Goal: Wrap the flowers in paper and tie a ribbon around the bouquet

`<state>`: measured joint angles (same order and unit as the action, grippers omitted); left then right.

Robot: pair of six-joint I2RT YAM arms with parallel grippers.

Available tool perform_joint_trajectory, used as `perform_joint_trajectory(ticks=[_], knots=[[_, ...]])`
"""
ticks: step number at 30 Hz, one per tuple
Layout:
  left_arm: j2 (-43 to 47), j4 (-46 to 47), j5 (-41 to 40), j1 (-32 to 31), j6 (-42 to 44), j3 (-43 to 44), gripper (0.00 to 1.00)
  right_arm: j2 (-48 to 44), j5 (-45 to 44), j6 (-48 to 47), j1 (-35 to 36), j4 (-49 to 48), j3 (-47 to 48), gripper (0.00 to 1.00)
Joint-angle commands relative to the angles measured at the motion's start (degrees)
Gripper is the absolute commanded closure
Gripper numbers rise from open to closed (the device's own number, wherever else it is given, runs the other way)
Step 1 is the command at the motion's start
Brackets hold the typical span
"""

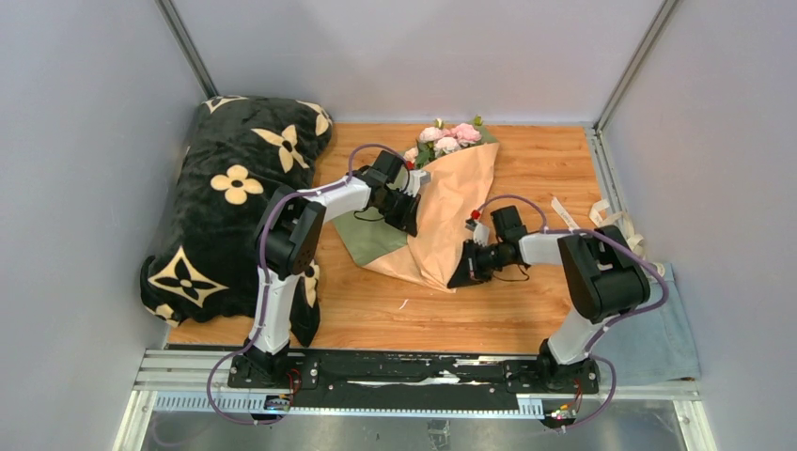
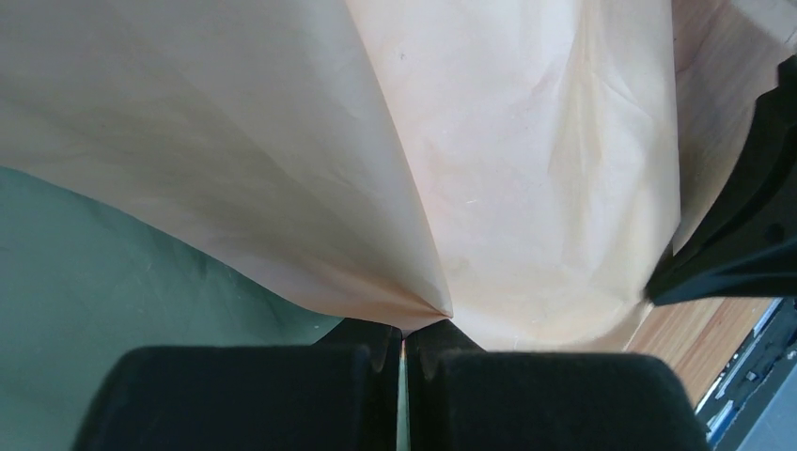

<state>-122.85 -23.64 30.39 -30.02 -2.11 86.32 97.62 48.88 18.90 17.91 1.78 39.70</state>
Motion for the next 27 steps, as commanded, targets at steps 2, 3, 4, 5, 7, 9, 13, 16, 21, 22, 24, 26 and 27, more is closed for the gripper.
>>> perform_joint_trajectory(ticks=[2,3,4,5,7,9,13,16,21,22,24,26,27], knots=[[0.35,1.43,-5.91,0.94,1.96,-2.54,1.00,-6.35,-11.30,-3.51,-6.32,13.80,-5.14,1.00],[0.49,1.52,-5.59,0.93,1.94,-2.82,1.00,-8.19,-12.96,-4.54,-6.23,16.92,-4.30,1.00],[0.52,1.73,-5.30,0.93,1.85,-3.08,1.00,-9.31,-13.38,-5.39,-5.96,18.40,-3.29,1.00],[0.57,2.01,-4.88,0.93,1.65,-3.24,1.00,-10.49,-13.19,-5.72,-5.35,18.95,-2.26,1.00],[0.68,2.42,-4.33,0.88,1.33,-3.68,1.00,-12.38,-12.25,-6.52,-2.33,19.11,0.97,1.00],[0.72,2.57,-4.33,0.92,1.25,-3.93,1.00,-12.65,-11.17,-7.32,1.77,17.44,6.13,1.00],[0.81,2.74,-4.32,0.93,0.98,-4.07,1.00,-6.34,-3.78,-1.21,5.57,4.40,9.88,1.00],[0.84,2.68,-4.76,0.90,0.71,-4.00,1.00,0.36,-3.41,2.67,6.49,-0.89,11.90,1.00],[1.15,1.86,-4.82,0.93,0.98,-2.85,0.99,9.06,-3.42,3.34,8.34,-2.78,12.33,1.00],[1.46,1.28,-4.82,0.93,1.28,-2.08,0.91,9.88,-4.73,3.01,8.32,-2.12,12.10,1.00],[2.70,-0.70,-5.05,1.12,2.00,-0.68,0.64,10.46,-8.05,2.64,7.92,0.35,10.98,1.00],[5.22,-2.47,-5.19,2.14,1.98,0.41,0.43,10.84,-10.55,2.55,7.52,1.19,10.30,1.00],[7.21,-3.19,-5.17,3.13,1.36,0.38,0.37,11.16,-11.00,2.55,7.49,1.30,10.17,1.00]])
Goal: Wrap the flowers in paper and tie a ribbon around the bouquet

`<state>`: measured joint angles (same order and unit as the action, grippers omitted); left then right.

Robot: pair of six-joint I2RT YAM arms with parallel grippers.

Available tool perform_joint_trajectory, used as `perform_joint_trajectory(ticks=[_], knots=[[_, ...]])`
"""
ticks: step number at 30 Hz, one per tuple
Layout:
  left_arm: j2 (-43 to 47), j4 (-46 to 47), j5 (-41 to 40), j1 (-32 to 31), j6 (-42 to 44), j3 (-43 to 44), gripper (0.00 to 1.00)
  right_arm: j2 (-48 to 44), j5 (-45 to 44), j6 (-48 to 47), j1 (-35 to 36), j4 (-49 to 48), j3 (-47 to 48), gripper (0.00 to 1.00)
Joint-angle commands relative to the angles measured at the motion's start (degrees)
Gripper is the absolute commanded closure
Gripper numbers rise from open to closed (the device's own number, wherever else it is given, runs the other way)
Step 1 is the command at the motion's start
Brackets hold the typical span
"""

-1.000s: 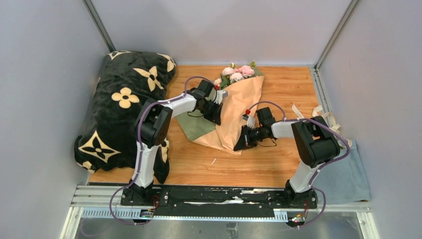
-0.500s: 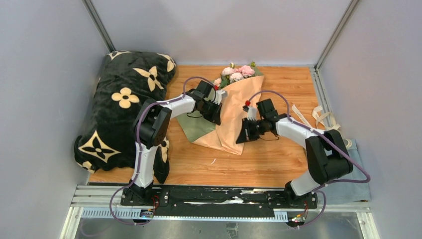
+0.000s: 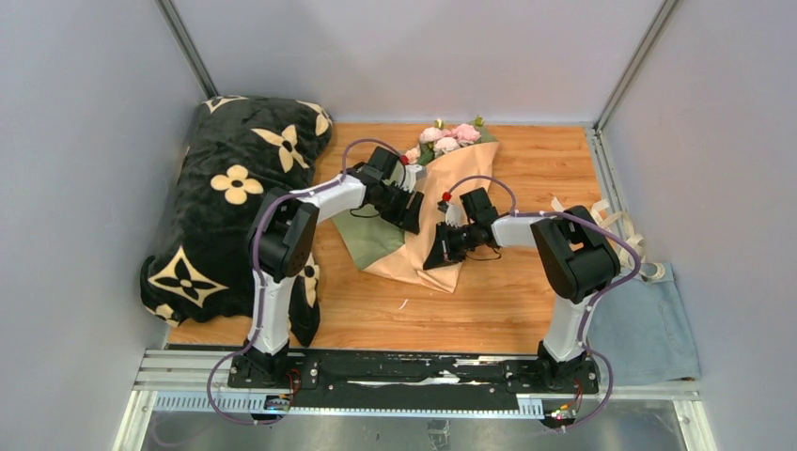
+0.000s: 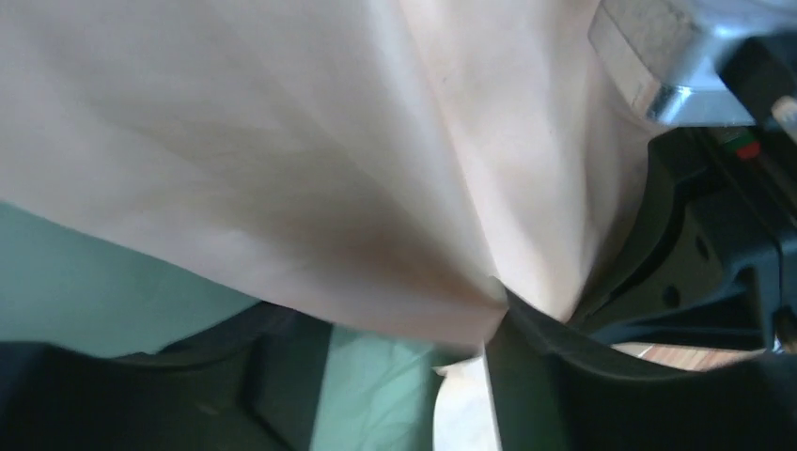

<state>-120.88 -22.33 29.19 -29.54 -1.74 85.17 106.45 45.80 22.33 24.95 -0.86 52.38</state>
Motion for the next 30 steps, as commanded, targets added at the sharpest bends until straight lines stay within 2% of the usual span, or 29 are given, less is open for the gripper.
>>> perform_joint_trajectory(ticks=[1,3,7,10,14,23,25,27,30], knots=[[7.37,-4.83,-4.10,4.21,-0.26,0.94,0.31,2.69,-7.91,-0.88,0.45,3.95,-2.54,1.00],[12.87,-4.09,-6.57,8.47,-5.27,-2.34,0.25,3.22,-7.26,-0.89,0.49,3.47,-2.74,1.00],[23.78,1.95,-13.43,18.40,-14.96,-17.62,0.19,2.95,-7.23,-1.23,0.54,2.68,-3.05,1.00],[27.54,4.02,-16.66,20.13,-16.72,-24.93,0.12,3.07,-6.60,-1.08,0.54,2.42,-2.81,1.00],[24.92,3.52,-14.09,20.29,-21.46,-28.28,0.10,2.42,-6.47,-1.41,0.51,3.17,-2.47,1.00],[17.07,4.71,-12.51,20.49,-23.30,-28.06,0.10,-0.77,-7.13,-1.66,0.52,3.73,-2.82,1.00],[16.08,7.44,-9.26,20.49,-23.87,-28.64,0.22,-0.68,-7.20,-1.77,0.49,3.75,-2.65,1.00],[15.99,9.56,-5.43,20.49,-25.38,-28.77,0.42,-0.32,-7.22,-1.76,0.51,3.72,-2.51,1.00],[18.65,11.42,0.41,20.49,-26.03,-28.29,0.85,0.34,-6.98,-1.61,0.48,3.45,-2.46,1.00]])
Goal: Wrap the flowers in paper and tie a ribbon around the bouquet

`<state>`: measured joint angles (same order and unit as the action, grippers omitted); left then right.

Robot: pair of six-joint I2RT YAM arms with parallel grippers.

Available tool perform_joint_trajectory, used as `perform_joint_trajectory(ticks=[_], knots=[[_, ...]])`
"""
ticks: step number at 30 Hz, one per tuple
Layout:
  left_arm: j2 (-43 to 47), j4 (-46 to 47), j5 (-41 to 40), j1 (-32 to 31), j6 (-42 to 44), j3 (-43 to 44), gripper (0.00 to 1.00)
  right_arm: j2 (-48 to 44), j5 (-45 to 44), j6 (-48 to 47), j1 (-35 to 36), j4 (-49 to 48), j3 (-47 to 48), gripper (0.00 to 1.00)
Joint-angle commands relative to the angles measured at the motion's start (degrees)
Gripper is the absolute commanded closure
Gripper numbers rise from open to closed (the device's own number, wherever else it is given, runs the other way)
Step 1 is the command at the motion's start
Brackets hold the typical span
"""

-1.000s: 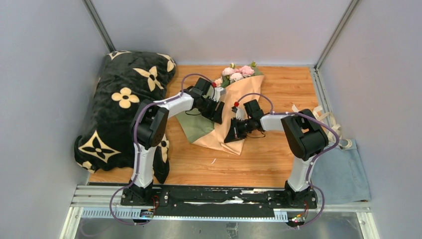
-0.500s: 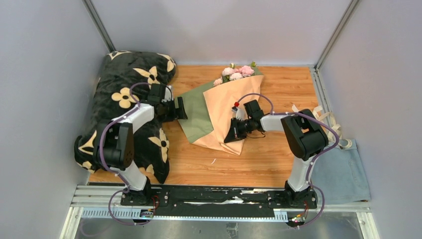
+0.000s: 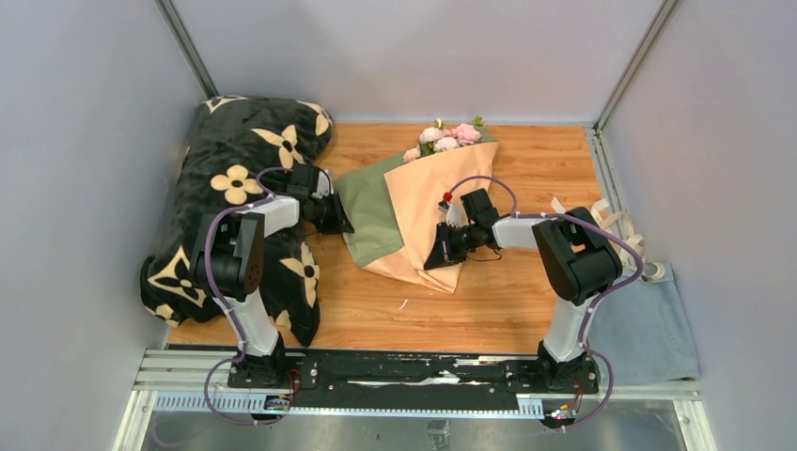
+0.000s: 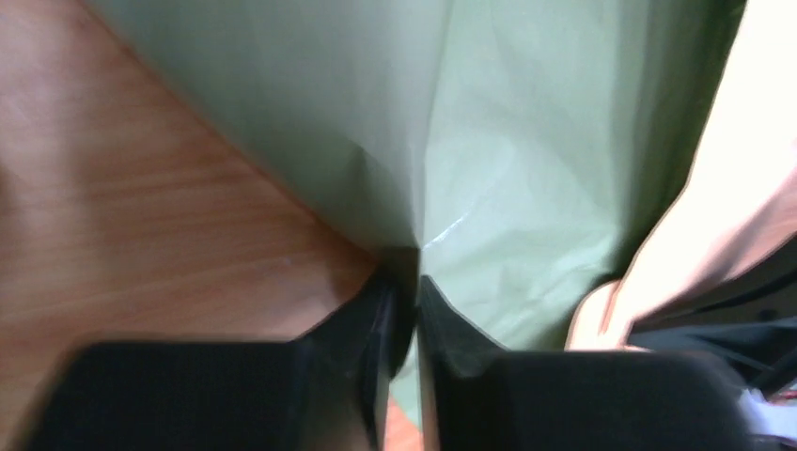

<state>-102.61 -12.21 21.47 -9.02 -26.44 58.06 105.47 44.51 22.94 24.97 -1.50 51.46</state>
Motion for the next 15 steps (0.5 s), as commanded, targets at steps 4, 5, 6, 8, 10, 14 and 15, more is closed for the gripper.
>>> perform_joint_trajectory(ticks=[4,5,6,8,10,14,15], knots=[[7.43,1.00,9.38,-0.08,1.24,-0.12,1.00,2.08,-5.58,-2.02,0.51,2.91,-1.75,1.00],[9.35,0.72,9.54,-0.23,1.94,0.17,1.00,2.22,-5.53,-1.96,0.52,2.64,-1.72,1.00],[11.02,0.35,9.74,-0.52,2.77,0.51,1.00,2.40,-5.31,-1.81,0.48,2.32,-1.64,1.00],[13.31,-1.91,10.09,-2.17,4.70,2.33,1.00,2.82,-4.87,-1.61,0.52,2.03,-1.43,1.00],[12.95,-4.92,12.24,-4.75,5.22,5.78,1.00,3.34,-4.43,-1.25,0.51,1.15,-1.08,1.00],[10.24,-5.63,14.36,-12.64,4.84,11.68,1.00,3.94,-3.80,-0.12,0.51,-1.27,-0.87,1.00],[8.99,-6.03,14.12,-14.47,5.03,13.94,1.00,3.87,-3.55,0.36,0.52,-2.03,-1.11,1.00]])
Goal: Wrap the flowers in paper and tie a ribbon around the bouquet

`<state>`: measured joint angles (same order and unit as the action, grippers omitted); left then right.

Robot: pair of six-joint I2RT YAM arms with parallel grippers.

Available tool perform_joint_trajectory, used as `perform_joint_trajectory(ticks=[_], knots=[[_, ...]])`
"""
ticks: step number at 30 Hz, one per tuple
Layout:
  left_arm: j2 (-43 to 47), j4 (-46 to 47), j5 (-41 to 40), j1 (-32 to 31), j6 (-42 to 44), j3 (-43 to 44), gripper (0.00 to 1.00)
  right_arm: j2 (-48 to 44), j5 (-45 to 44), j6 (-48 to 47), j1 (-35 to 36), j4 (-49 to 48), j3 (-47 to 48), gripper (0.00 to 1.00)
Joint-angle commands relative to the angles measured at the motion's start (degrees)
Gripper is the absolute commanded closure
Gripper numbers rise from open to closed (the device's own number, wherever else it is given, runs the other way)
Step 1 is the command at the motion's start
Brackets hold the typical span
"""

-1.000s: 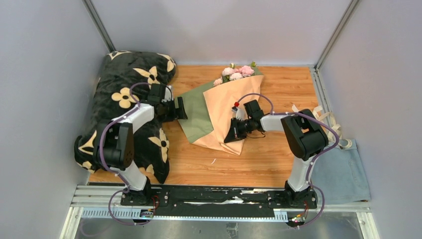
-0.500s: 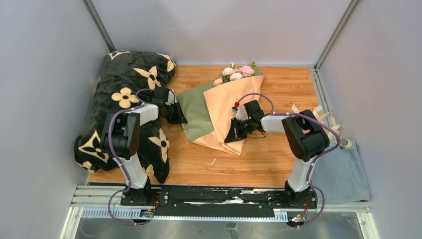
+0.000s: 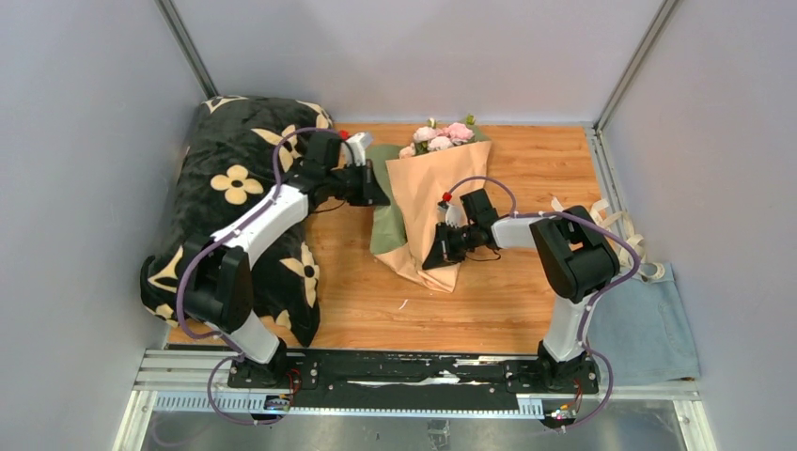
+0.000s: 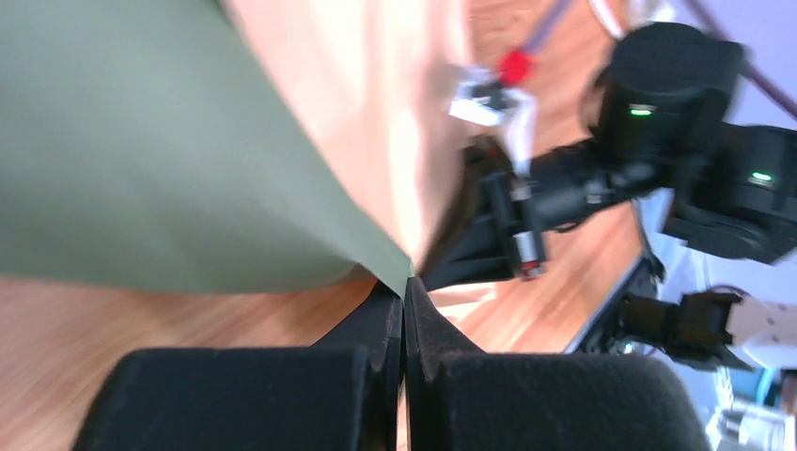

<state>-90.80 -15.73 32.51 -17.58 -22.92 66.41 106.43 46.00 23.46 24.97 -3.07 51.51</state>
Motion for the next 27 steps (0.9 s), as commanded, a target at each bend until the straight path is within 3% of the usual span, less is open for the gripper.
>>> perform_joint_trajectory(ticks=[1,11,15,20,23,27], knots=[[-4.83,-2.60,2.82,-8.26,1.33,8.38,1.00,2.87,-4.72,0.61,0.47,-1.54,-1.37,1.00],[-19.39,-8.28,-0.53,-18.85,2.43,28.37,1.00,0.96,-2.66,6.79,0.35,-9.81,-3.40,1.00],[-21.68,-7.65,-4.28,-19.44,4.19,29.69,1.00,0.62,-1.71,11.15,0.17,-14.47,-5.25,1.00],[-26.54,-8.12,-7.71,-20.62,7.25,31.56,1.00,-4.17,-3.00,22.42,-0.52,-27.47,-11.02,1.00],[-28.02,-6.89,-9.24,-21.05,8.95,30.78,1.00,-10.23,-6.45,22.47,-0.82,-24.50,-11.75,0.98],[-31.12,-7.58,-10.62,-22.49,11.03,32.09,1.00,-11.65,-5.10,25.96,-2.80,-24.85,-12.70,0.97]])
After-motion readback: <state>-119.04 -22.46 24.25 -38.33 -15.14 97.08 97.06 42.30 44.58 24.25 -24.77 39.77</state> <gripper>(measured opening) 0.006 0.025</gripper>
